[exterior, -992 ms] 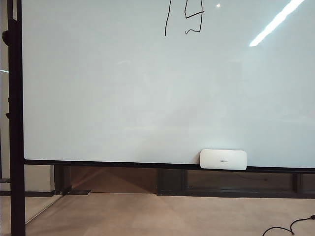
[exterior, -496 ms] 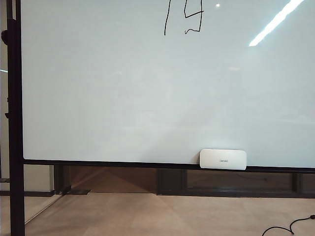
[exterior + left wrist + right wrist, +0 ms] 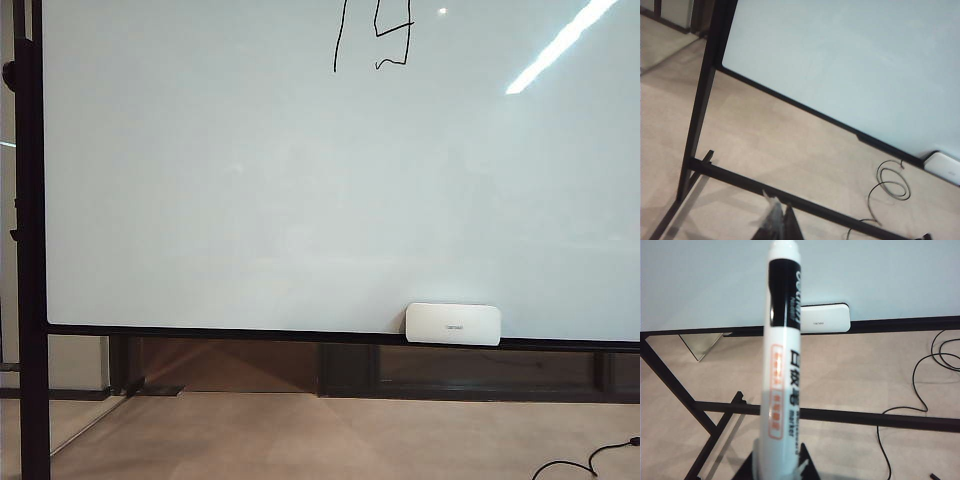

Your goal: Reach to the right to find the marker pen, pick it up, and write the number 19 on the whiteboard.

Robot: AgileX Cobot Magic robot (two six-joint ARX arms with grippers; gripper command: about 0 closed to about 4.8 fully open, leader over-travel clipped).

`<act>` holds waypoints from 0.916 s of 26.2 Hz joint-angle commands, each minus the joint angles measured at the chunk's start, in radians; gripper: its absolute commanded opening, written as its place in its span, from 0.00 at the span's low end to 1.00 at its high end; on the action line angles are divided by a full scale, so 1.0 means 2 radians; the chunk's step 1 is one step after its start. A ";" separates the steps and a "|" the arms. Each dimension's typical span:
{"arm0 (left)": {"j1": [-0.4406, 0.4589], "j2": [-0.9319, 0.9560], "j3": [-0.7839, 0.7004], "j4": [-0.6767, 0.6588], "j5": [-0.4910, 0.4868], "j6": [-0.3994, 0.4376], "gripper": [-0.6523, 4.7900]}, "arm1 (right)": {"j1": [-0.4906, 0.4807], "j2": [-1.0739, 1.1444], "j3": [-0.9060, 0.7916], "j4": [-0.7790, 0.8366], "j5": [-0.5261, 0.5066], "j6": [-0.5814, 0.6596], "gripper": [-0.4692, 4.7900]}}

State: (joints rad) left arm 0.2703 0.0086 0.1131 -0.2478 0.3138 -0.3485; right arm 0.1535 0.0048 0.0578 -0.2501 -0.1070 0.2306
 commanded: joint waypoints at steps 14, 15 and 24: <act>-0.001 -0.002 -0.041 0.014 0.012 0.001 0.12 | 0.000 -0.001 -0.024 0.039 0.002 -0.022 0.09; -0.001 -0.002 -0.041 0.014 0.012 0.001 0.12 | 0.000 -0.001 -0.024 0.039 0.002 -0.022 0.09; -0.001 -0.002 -0.041 0.014 0.012 0.002 0.12 | 0.000 -0.001 -0.024 0.039 0.002 -0.022 0.09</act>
State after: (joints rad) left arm 0.2699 0.0044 0.0341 -0.2207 0.3325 -0.3420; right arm 0.1535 0.0029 0.0097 -0.1837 -0.1051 0.1898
